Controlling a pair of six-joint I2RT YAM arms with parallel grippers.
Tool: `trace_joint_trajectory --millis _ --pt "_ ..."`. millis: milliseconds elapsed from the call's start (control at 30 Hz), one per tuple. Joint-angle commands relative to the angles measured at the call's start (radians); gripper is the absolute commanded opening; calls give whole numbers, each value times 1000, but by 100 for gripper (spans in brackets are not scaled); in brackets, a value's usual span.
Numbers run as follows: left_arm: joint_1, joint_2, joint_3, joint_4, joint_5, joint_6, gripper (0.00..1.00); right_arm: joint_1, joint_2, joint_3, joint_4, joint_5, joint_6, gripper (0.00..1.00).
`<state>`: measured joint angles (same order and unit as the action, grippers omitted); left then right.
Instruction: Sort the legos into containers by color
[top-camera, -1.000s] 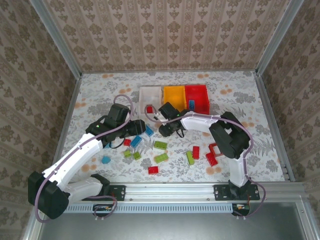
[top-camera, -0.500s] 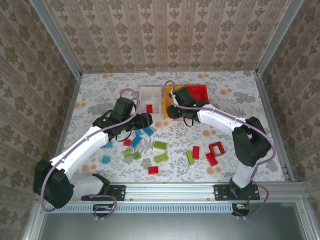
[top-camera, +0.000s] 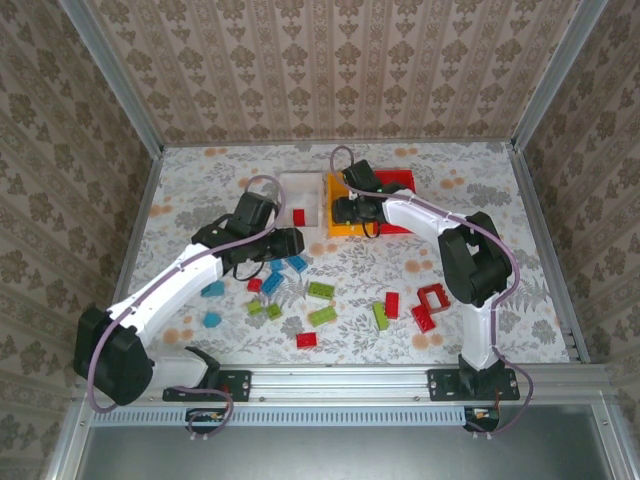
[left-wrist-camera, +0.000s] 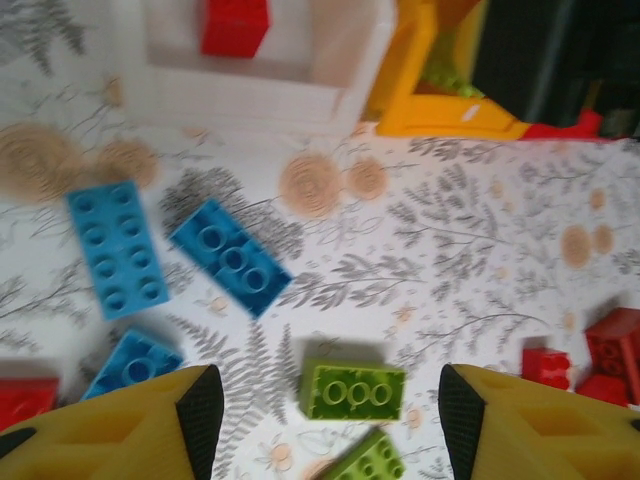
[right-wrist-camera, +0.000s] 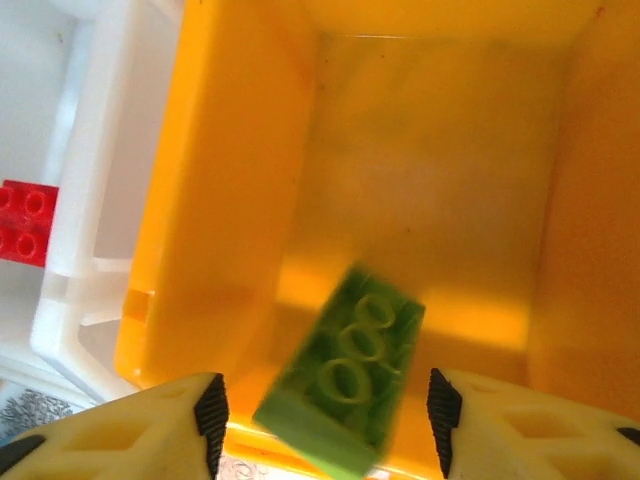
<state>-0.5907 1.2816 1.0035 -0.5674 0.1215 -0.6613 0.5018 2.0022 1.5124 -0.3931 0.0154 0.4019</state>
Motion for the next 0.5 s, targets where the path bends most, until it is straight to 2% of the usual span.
trace_joint_trajectory --millis 0,100,200,333,467 --pt "31 -35 -15 -144 -66 -35 62 9 -43 27 -30 4 -13 64" --pt "86 -64 -48 -253 -113 -120 61 37 -125 -22 14 12 -70 64" --pt "181 -88 -115 -294 -75 -229 59 99 -254 -158 173 -55 -170 66" --pt "261 -69 -187 -257 16 -400 60 206 -365 -322 312 -178 -279 72" --pt "291 -4 -183 -225 49 -536 64 290 -427 -444 400 -251 -316 75"
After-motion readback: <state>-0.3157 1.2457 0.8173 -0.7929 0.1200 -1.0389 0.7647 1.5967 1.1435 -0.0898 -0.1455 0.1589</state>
